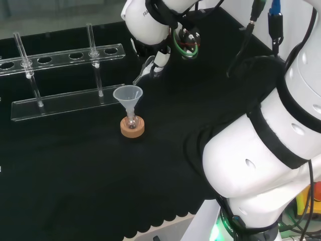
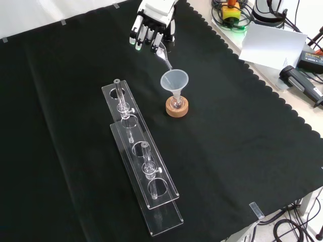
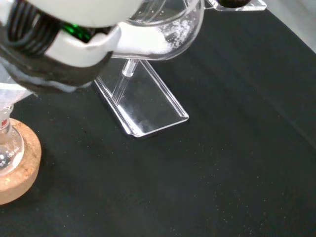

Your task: Pour all the NaCl from the weighing funnel into the round-bottom flask.

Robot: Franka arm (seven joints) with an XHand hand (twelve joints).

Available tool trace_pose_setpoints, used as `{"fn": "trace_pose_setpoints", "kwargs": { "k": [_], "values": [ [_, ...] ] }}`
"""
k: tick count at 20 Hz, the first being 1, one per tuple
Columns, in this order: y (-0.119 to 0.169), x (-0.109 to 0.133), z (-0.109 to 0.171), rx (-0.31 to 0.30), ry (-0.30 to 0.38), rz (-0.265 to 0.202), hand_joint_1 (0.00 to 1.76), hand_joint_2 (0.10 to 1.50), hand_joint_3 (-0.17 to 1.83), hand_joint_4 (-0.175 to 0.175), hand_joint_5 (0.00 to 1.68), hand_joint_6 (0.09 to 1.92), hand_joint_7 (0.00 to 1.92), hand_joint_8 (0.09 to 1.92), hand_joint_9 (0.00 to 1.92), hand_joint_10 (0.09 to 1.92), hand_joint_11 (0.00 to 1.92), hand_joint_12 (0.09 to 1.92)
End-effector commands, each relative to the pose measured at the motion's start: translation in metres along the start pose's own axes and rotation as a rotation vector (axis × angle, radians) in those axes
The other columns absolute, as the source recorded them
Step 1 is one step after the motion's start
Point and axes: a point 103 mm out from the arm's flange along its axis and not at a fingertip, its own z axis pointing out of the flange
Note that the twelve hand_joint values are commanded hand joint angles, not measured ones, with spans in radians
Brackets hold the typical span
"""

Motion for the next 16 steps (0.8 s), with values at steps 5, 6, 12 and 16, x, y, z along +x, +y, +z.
{"fn": "trace_pose_setpoints", "kwargs": {
  "k": [5,6,12,16],
  "values": [
    [0.01,0.006,-0.005,0.019,-0.074,-0.077,1.16,0.53,0.75,0.175,1.56,0.15,1.78,0.09,1.24,0.12,0.0,1.59],
    [0.01,0.007,-0.005,0.02,-0.077,-0.083,1.16,0.53,0.75,0.175,1.56,0.15,1.78,0.09,1.24,0.12,0.0,1.59],
    [0.013,0.014,-0.006,0.03,-0.144,-0.147,1.16,0.53,0.75,0.175,1.56,0.15,1.78,0.09,1.24,0.12,0.0,1.58],
    [0.014,0.017,-0.004,0.037,-0.18,-0.168,1.16,0.53,0.75,0.175,1.56,0.15,1.78,0.09,1.23,0.11,0.0,1.58]
  ]
}}
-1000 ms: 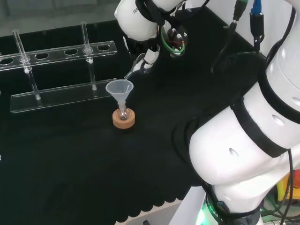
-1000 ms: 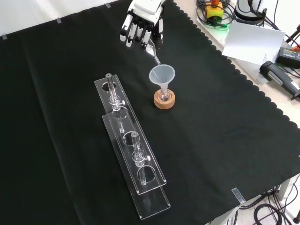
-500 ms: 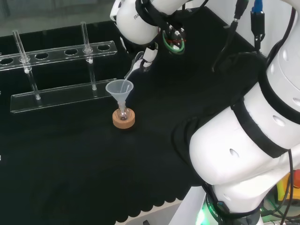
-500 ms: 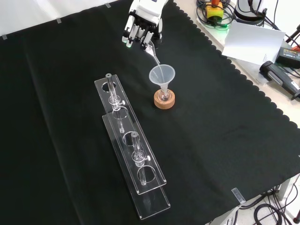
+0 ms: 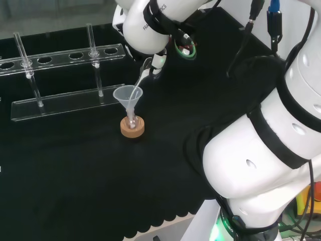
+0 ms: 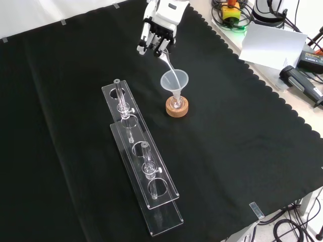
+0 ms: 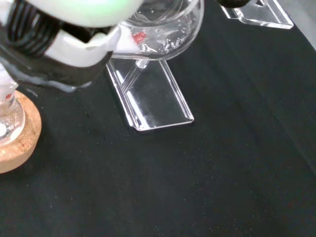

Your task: Pour all the NaCl from the weighing funnel into the round-bottom flask.

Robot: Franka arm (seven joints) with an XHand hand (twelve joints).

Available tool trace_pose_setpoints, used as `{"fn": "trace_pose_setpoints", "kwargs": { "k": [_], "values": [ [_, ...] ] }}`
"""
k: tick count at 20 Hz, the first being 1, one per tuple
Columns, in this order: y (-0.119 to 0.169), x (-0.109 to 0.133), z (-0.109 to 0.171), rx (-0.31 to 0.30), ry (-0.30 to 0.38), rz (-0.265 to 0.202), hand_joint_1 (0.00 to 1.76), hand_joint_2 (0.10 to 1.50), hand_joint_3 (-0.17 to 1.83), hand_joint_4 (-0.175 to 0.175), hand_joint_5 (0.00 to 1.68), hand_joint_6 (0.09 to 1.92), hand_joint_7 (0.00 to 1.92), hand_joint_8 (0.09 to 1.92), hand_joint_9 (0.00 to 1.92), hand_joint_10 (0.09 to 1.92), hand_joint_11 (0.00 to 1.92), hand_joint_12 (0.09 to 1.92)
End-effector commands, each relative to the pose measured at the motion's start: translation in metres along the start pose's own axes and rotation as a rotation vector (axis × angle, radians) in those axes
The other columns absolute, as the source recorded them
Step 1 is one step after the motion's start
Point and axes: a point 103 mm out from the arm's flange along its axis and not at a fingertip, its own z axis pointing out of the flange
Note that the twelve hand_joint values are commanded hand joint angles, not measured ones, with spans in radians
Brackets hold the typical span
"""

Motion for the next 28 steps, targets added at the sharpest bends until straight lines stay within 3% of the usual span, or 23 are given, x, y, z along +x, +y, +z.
{"fn": "trace_pose_setpoints", "kwargs": {
  "k": [1,21,28],
  "values": [
    [0.003,0.008,0.0,0.009,-0.062,-0.042,1.16,0.53,0.75,0.175,1.56,0.15,1.78,0.09,1.23,0.11,0.0,1.58],
    [0.012,-0.004,-0.007,-0.052,-0.199,-0.07,1.16,0.53,0.75,0.175,1.55,0.16,1.78,0.09,1.26,0.12,0.0,1.57],
    [0.014,-0.01,-0.008,-0.037,-0.257,-0.107,1.16,0.52,0.75,0.175,1.55,0.17,1.79,0.09,1.26,0.12,0.0,1.58]
  ]
}}
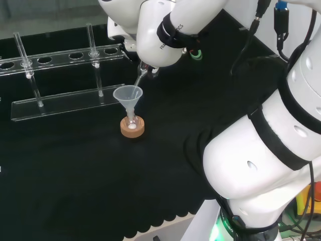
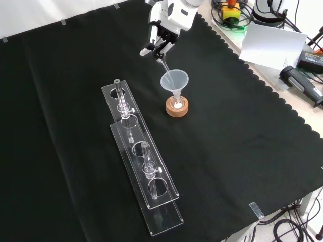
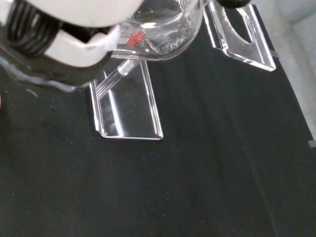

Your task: Pour all the NaCl from the weighing funnel into the round-bottom flask.

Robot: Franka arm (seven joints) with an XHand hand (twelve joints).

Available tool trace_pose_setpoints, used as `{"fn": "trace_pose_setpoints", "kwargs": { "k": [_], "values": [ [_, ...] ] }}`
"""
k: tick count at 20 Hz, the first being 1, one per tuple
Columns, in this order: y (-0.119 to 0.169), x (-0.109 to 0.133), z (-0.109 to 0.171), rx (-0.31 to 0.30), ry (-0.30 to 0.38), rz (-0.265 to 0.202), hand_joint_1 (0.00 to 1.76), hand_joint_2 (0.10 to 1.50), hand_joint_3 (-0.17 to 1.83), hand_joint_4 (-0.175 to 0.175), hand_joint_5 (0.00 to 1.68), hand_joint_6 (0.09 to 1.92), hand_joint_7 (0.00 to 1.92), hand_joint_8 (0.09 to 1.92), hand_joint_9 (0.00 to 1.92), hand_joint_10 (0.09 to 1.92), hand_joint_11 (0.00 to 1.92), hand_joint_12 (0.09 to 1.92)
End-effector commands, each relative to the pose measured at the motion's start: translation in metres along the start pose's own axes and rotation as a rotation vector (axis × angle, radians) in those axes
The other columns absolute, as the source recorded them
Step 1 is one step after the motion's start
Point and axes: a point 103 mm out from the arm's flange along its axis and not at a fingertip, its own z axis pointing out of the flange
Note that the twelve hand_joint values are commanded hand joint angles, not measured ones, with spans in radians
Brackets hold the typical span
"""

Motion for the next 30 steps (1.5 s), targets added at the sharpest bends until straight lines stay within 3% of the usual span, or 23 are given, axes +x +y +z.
{"fn": "trace_pose_setpoints", "kwargs": {
  "k": [1,12,21,30],
  "values": [
    [0.001,-0.006,0.0,0.011,-0.057,-0.037,1.16,0.52,0.76,0.175,1.55,0.17,1.79,0.09,1.26,0.12,0.0,1.58],
    [0.002,-0.016,-0.001,0.019,-0.176,-0.13,1.16,0.52,0.76,0.175,1.55,0.17,1.79,0.09,1.27,0.11,0.0,1.58],
    [0.003,-0.035,-0.003,0.009,-0.225,-0.131,1.16,0.52,0.77,0.175,1.55,0.17,1.79,0.09,1.27,0.11,0.0,1.58],
    [0.005,-0.041,-0.013,0.027,-0.19,-0.105,1.16,0.51,0.77,0.175,1.55,0.17,1.79,0.09,1.27,0.11,0.0,1.59]
  ]
}}
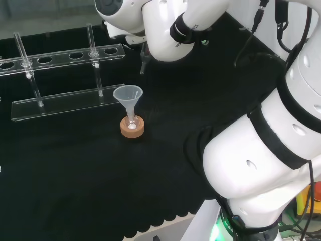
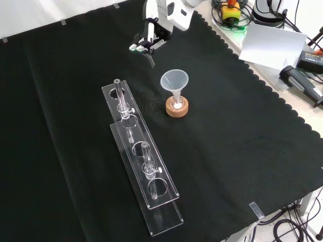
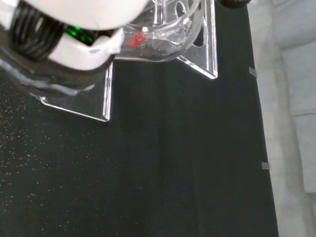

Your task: Pour all the NaCl from the weighing funnel into the round-bottom flask.

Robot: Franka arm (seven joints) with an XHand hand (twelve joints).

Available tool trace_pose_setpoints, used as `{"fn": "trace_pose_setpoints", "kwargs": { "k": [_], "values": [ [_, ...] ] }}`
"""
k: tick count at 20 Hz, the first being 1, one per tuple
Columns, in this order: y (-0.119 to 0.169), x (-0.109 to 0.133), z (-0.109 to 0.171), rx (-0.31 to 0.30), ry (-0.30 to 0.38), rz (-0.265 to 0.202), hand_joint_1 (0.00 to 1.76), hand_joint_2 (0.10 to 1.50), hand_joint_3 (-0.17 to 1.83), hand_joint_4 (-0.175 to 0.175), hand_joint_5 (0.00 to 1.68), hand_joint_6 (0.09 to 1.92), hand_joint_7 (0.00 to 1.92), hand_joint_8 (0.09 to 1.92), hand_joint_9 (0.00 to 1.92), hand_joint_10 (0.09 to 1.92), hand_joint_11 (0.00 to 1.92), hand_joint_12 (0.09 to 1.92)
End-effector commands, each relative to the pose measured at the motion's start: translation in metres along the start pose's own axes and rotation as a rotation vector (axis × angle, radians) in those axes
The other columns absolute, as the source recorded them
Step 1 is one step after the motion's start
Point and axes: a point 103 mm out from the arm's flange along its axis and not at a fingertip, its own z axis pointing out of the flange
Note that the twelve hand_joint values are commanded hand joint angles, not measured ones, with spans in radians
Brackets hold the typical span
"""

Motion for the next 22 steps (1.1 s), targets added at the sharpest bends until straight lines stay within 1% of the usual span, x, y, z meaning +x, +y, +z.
{"fn": "trace_pose_setpoints", "kwargs": {
  "k": [1,7,10,11,15,17,20,21,22],
  "values": [
    [0.001,-0.002,-0.009,0.016,0.032,0.01,1.16,0.51,0.77,0.175,1.55,0.18,1.79,0.09,1.27,0.11,0.0,1.59],
    [0.002,0.005,-0.025,0.011,0.079,0.019,1.16,0.51,0.77,0.175,1.55,0.18,1.8,0.09,1.27,0.11,0.0,1.59],
    [0.002,0.006,-0.029,0.014,0.098,0.022,1.16,0.51,0.77,0.175,1.55,0.18,1.8,0.09,1.27,0.11,0.0,1.6],
    [0.002,0.006,-0.029,0.021,0.117,0.03,1.16,0.51,0.77,0.175,1.55,0.18,1.8,0.09,1.27,0.11,0.0,1.6],
    [0.002,0.006,-0.028,0.032,0.152,0.064,1.16,0.51,0.78,0.175,1.55,0.18,1.8,0.09,1.28,0.11,0.0,1.6],
    [0.0,0.005,-0.026,0.033,0.163,0.089,1.16,0.51,0.78,0.175,1.55,0.18,1.8,0.09,1.28,0.11,0.0,1.6],
    [0.0,0.005,-0.023,0.034,0.176,0.113,1.16,0.51,0.78,0.175,1.55,0.19,1.8,0.09,1.28,0.11,0.0,1.6],
    [-0.001,0.004,-0.022,0.035,0.185,0.139,1.16,0.51,0.78,0.175,1.55,0.19,1.8,0.09,1.28,0.11,0.0,1.6],
    [-0.001,0.003,-0.021,0.036,0.191,0.154,1.16,0.51,0.78,0.175,1.55,0.19,1.8,0.09,1.28,0.11,0.0,1.6]
  ]
}}
